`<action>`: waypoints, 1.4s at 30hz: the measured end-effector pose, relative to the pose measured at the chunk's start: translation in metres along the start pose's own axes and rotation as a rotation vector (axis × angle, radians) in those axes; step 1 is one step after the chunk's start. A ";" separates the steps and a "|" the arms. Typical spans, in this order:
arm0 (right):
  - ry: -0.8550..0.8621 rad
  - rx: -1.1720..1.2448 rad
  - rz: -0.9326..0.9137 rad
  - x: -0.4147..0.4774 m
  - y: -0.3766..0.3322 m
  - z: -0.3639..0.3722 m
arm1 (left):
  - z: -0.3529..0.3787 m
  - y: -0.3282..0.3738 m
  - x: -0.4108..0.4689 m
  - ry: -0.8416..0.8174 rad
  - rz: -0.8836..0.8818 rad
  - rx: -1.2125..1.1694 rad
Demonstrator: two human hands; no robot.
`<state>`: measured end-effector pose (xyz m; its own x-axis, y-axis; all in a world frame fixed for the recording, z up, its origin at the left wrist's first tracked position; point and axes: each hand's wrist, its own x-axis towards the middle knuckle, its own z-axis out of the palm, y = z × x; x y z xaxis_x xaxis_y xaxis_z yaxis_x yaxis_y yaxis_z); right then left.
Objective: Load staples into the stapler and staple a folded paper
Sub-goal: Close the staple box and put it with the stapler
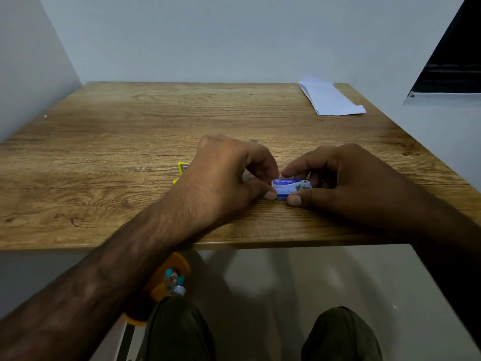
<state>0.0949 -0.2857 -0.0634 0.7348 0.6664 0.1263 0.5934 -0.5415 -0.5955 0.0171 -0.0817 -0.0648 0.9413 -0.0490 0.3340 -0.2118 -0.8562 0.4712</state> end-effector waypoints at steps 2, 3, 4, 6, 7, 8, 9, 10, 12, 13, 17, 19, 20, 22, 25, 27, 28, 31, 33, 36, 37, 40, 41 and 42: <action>0.013 -0.018 -0.005 -0.001 -0.002 0.002 | 0.000 -0.001 -0.004 -0.005 0.009 0.025; 0.013 -0.032 -0.008 -0.001 -0.003 0.002 | -0.002 -0.002 -0.007 -0.013 0.016 0.032; 0.007 -0.038 -0.007 0.000 -0.005 0.003 | -0.004 -0.004 -0.010 -0.015 0.021 0.026; -0.017 -0.014 0.004 0.001 -0.007 0.002 | -0.012 -0.012 -0.019 0.015 0.012 -0.043; -0.029 0.000 0.004 0.001 -0.007 0.002 | -0.018 -0.018 -0.024 0.050 0.000 -0.096; -0.034 0.014 0.000 0.001 -0.006 0.001 | -0.024 -0.025 -0.029 0.089 -0.010 -0.136; -0.037 0.034 -0.004 0.001 -0.006 0.000 | -0.032 -0.033 -0.035 0.122 -0.016 -0.151; -0.040 0.060 -0.007 0.002 -0.005 -0.001 | -0.039 -0.042 -0.041 0.144 -0.025 -0.145; -0.047 0.106 -0.011 0.005 -0.006 -0.003 | -0.053 -0.058 -0.052 0.149 -0.073 -0.113; -0.048 0.108 -0.018 0.007 -0.008 -0.004 | -0.058 -0.066 -0.058 0.137 -0.109 -0.097; -0.013 0.101 -0.092 0.023 -0.021 -0.001 | -0.057 -0.078 -0.068 0.075 -0.215 -0.118; -0.021 0.123 -0.124 0.032 -0.030 0.004 | -0.053 -0.078 -0.066 0.057 -0.224 -0.128; -0.033 0.132 -0.135 0.037 -0.035 0.006 | -0.051 -0.078 -0.063 0.052 -0.219 -0.115; -0.057 0.131 -0.155 0.045 -0.044 0.013 | -0.048 -0.078 -0.057 0.057 -0.202 -0.084; -0.065 0.100 -0.165 0.055 -0.054 0.021 | -0.043 -0.076 -0.053 0.070 -0.194 -0.100; -0.063 0.056 -0.169 0.060 -0.057 0.026 | -0.039 -0.075 -0.052 0.076 -0.177 -0.101; -0.066 0.027 -0.172 0.062 -0.058 0.030 | -0.038 -0.075 -0.052 0.082 -0.166 -0.094; -0.083 -0.032 -0.186 0.065 -0.059 0.038 | -0.036 -0.075 -0.053 0.102 -0.156 -0.084; -0.085 -0.023 -0.182 0.065 -0.058 0.041 | -0.035 -0.076 -0.054 0.101 -0.158 -0.072; -0.090 0.007 -0.187 0.066 -0.056 0.042 | -0.035 -0.075 -0.054 0.102 -0.144 -0.058; -0.094 0.010 -0.192 0.066 -0.056 0.042 | -0.035 -0.075 -0.054 0.103 -0.139 -0.056; -0.109 0.010 -0.203 0.065 -0.054 0.042 | -0.036 -0.074 -0.053 0.087 -0.125 -0.045; -0.115 0.011 -0.205 0.064 -0.054 0.041 | -0.037 -0.074 -0.053 0.075 -0.121 -0.037; -0.119 0.013 -0.208 0.064 -0.053 0.041 | -0.037 -0.073 -0.053 0.065 -0.119 -0.030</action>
<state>0.0967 -0.1935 -0.0561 0.5527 0.8192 0.1532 0.7231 -0.3800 -0.5768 -0.0267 0.0024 -0.0867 0.9414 0.0861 0.3262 -0.1084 -0.8384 0.5342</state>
